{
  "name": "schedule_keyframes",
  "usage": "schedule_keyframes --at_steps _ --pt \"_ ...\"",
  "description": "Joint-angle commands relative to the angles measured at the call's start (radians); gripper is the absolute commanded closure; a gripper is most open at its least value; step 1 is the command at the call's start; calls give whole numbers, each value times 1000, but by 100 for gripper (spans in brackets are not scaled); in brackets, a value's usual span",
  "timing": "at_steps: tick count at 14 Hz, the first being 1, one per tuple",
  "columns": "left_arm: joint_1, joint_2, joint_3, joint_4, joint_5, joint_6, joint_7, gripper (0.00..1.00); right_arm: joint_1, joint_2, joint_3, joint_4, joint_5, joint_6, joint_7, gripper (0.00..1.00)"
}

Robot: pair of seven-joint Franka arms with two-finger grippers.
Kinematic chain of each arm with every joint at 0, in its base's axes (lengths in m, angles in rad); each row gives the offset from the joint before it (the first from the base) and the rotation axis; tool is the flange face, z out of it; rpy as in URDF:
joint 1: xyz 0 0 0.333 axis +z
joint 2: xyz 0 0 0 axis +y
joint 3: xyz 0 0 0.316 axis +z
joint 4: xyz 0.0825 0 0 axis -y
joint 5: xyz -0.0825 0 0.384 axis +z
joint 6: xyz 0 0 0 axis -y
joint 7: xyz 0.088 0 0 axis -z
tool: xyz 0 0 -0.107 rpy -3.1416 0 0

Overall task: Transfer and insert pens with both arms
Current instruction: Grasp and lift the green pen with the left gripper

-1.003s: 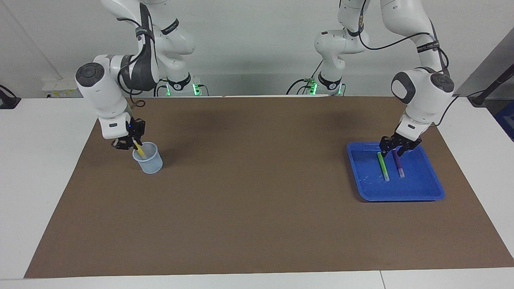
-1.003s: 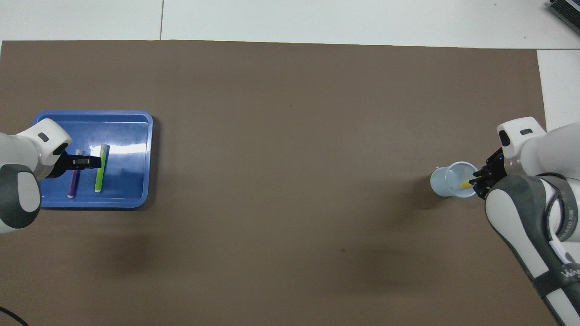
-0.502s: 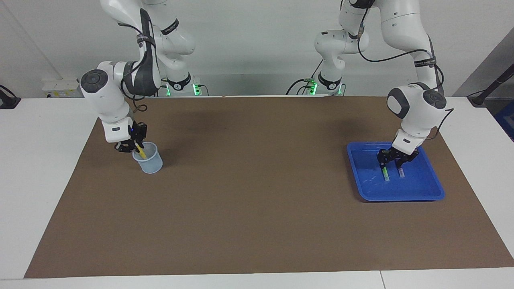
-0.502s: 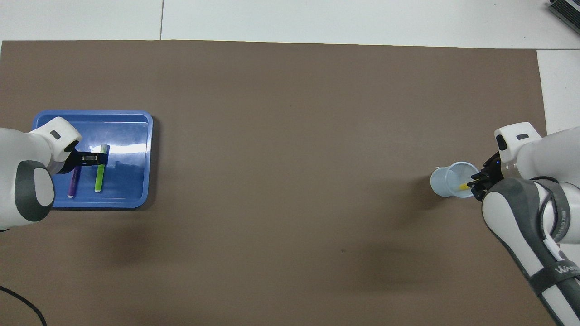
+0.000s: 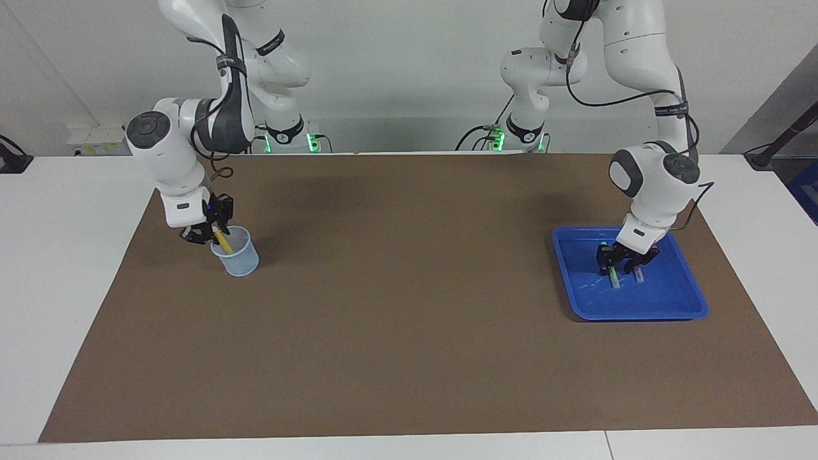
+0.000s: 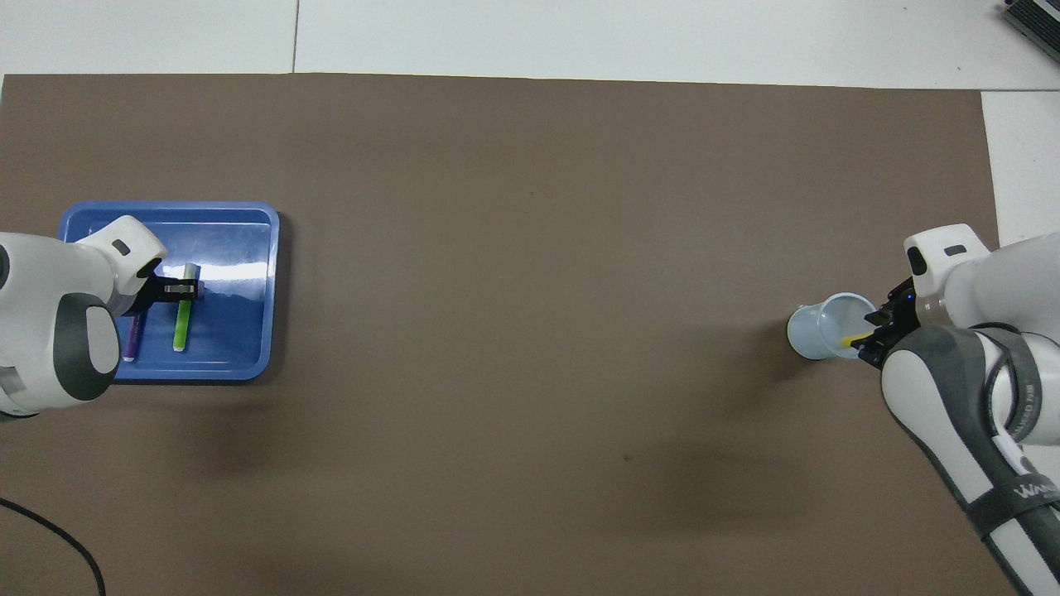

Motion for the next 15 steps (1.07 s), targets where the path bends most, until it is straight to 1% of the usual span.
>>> schedule_keyframes --at_steps 1,2,4,6,7,9,11,13,15 --pt "-10 12 9 12 7 10 -5 97 -19 10 13 -2 16 3 14 0" --pt "-10 12 9 12 7 9 -5 100 -19 10 13 0 18 -8 12 0" --pt "-10 12 9 11 7 1 -6 100 -18 9 12 23 76 -49 14 0" --pt "-10 11 9 12 7 -17 -6 100 -8 7 13 47 79 -81 15 0" --pt "-10 9 9 23 7 -46 -8 100 -5 4 13 55 79 -86 15 0" --pt "-10 3 9 84 6 -153 -34 100 -4 -3 19 64 81 -100 15 0" --pt "-11 -6 7 159 6 -285 -75 100 7 -11 33 104 104 -161 26 0" --pt "-11 -24 -4 204 6 -376 -121 100 47 -29 42 142 136 -228 145 0" --pt "-11 -47 -10 216 -19 -423 -183 100 100 -39 47 179 136 -279 253 0"
